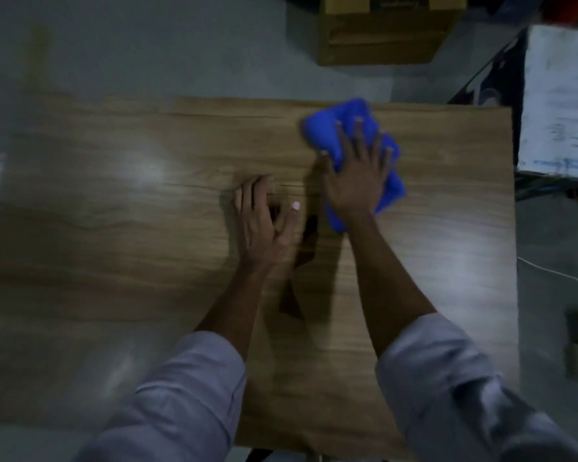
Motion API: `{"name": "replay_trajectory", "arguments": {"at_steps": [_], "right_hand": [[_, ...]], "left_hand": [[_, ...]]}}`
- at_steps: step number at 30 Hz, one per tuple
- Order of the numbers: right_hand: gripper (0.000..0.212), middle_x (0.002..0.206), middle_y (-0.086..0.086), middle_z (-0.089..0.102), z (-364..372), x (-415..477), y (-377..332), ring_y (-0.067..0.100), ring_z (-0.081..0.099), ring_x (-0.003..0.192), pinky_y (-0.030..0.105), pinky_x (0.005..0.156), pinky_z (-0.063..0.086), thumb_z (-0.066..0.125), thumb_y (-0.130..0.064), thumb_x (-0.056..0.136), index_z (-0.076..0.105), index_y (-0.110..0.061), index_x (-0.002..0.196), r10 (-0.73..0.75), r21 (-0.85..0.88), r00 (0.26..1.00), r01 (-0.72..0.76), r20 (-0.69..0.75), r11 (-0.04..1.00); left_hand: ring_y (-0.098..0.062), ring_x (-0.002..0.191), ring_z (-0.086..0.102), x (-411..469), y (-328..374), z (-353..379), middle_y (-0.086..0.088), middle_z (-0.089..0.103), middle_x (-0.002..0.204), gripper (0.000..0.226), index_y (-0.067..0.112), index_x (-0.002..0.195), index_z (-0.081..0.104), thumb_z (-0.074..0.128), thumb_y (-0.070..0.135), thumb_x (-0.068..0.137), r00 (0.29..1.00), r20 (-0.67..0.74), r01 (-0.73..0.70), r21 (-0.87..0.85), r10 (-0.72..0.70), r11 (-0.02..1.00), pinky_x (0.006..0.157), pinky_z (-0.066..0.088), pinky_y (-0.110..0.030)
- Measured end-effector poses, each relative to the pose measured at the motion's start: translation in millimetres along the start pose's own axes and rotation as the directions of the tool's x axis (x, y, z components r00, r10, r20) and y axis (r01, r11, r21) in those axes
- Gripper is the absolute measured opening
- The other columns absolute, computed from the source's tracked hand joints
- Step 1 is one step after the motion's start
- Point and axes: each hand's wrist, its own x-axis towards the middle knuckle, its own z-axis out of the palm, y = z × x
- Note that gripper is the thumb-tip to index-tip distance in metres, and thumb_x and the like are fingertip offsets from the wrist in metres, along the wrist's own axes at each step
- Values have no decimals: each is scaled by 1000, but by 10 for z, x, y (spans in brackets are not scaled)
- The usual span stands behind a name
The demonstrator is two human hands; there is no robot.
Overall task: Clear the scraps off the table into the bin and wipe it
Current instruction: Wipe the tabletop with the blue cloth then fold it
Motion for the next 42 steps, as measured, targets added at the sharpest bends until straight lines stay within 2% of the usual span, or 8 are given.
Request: {"name": "replay_trajectory", "arguments": {"at_steps": [2,6,14,19,26,30,34,42], "right_hand": [[50,151,5,53,39,21,-477,32,42,143,51,122,24,54,-30,94,57,-24,144,-248,360,963,195,107,912],[43,133,15,65,-301,90,-683,18,62,120,36,107,49,60,-5,88,64,-6,131,-127,853,941,-221,315,473],[60,170,-2,13,-565,268,716,33,5,157,62,122,2,40,-52,100,25,-44,158,509,34,861,-509,-2,860],[59,170,-6,11,-44,622,214,35,0,157,61,123,-5,31,-58,101,24,-45,157,19,-119,994,-6,108,993],[49,152,-2,51,-11,-43,-114,32,34,149,58,124,15,43,-42,97,57,-30,143,-536,228,818,493,208,840],[55,127,8,70,-592,-307,141,28,65,118,54,103,48,46,-49,97,57,-20,142,-171,579,936,-43,309,814],[51,115,6,67,-1051,88,419,21,66,98,46,88,55,39,-48,103,45,-24,147,83,361,993,-49,-81,931],[60,171,-6,7,-51,339,292,36,-3,156,66,119,-7,23,-70,99,22,-50,156,-126,-147,979,149,158,978]], "left_hand": [[-31,119,45,12,-5,2,-19,55,129,60,-1,130,56,49,44,91,1000,4,13,22,-13,1000,104,35,-41],[-33,114,44,37,23,-25,-22,54,128,63,-3,127,55,44,37,79,999,29,21,32,-22,999,102,33,-46],[-32,119,46,49,92,-64,-12,50,130,58,6,119,56,50,31,67,996,87,-4,113,-6,994,105,35,-43],[-36,120,46,64,93,-58,-15,50,132,69,1,124,53,50,35,64,995,84,46,72,-52,996,106,35,-50],[-37,126,43,46,140,-107,-22,46,138,67,-3,132,50,52,46,87,993,-63,96,-16,-97,995,111,31,-44],[-34,126,42,17,129,-104,-19,47,137,62,1,132,51,52,47,90,993,-45,106,-25,-107,994,108,31,-40],[-34,121,44,27,98,-84,-16,48,133,58,3,128,53,53,46,89,999,2,39,42,-39,998,103,34,-43],[-35,119,45,16,57,-50,-14,49,131,58,5,129,53,55,44,86,1000,-6,13,69,-13,998,102,36,-47]]}}
